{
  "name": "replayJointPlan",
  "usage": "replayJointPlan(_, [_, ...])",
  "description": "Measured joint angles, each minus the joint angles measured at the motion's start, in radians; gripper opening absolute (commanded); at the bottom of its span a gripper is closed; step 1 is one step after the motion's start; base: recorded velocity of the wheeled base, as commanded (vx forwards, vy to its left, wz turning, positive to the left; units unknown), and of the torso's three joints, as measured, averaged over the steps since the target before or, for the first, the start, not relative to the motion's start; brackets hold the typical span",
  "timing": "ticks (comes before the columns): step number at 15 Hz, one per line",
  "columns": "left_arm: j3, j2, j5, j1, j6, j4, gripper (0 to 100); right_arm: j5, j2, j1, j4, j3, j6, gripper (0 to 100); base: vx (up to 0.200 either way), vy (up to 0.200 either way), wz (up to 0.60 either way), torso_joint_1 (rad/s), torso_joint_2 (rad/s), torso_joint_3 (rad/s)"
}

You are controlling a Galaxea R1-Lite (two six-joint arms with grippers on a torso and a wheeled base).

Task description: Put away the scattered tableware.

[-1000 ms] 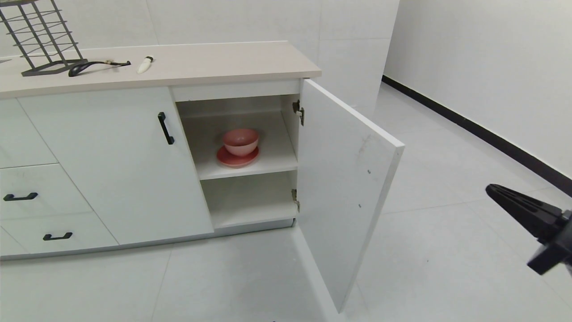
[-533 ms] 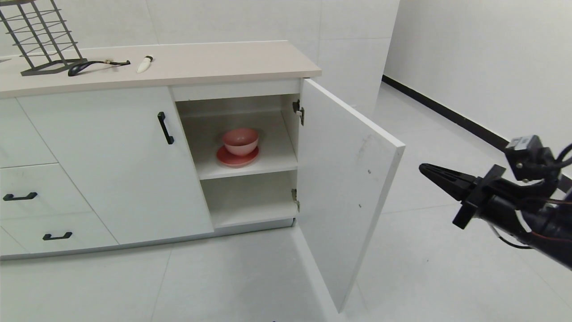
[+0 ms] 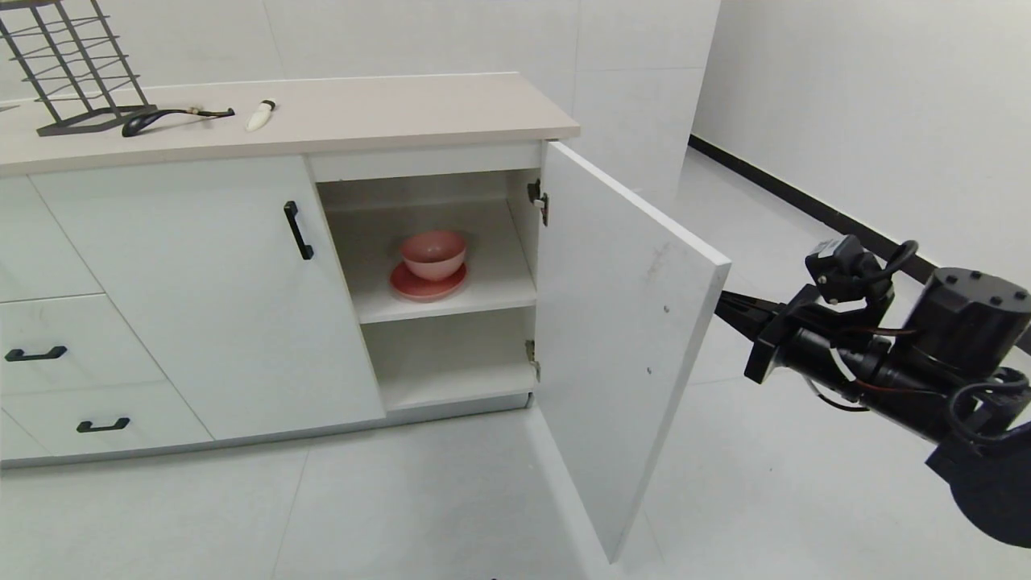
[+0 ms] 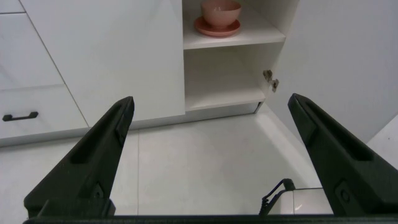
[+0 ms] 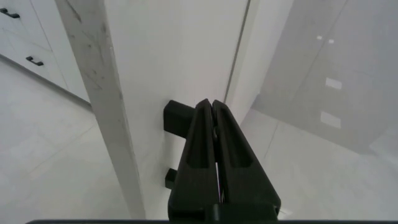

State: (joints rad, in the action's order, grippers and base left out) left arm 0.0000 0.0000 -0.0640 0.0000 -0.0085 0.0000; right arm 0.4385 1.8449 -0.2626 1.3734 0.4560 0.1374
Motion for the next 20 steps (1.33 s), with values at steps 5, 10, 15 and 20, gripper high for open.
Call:
replayJointPlan(5, [0.000, 0.000, 0.000, 0.000, 0.000, 0.000, 100, 0.000, 0.024, -0.051, -0.001, 0.004, -0.003, 0, 0.000, 0.000, 0.00, 0.000, 0.00, 0.000])
replayJointPlan(10, [0.000, 0.000, 0.000, 0.000, 0.000, 0.000, 100, 0.000, 0.027, -0.097, 0.000, 0.004, -0.005, 0, 0.000, 0.000, 0.00, 0.000, 0.00, 0.000])
replayJointPlan(15, [0.000, 0.000, 0.000, 0.000, 0.000, 0.000, 100, 0.000, 0.034, -0.143, 0.006, 0.034, -0.007, 0, 0.000, 0.000, 0.00, 0.000, 0.00, 0.000])
replayJointPlan(20, [0.000, 0.000, 0.000, 0.000, 0.000, 0.000, 100, 0.000, 0.064, -0.193, 0.006, 0.080, -0.008, 0, 0.000, 0.000, 0.00, 0.000, 0.00, 0.000])
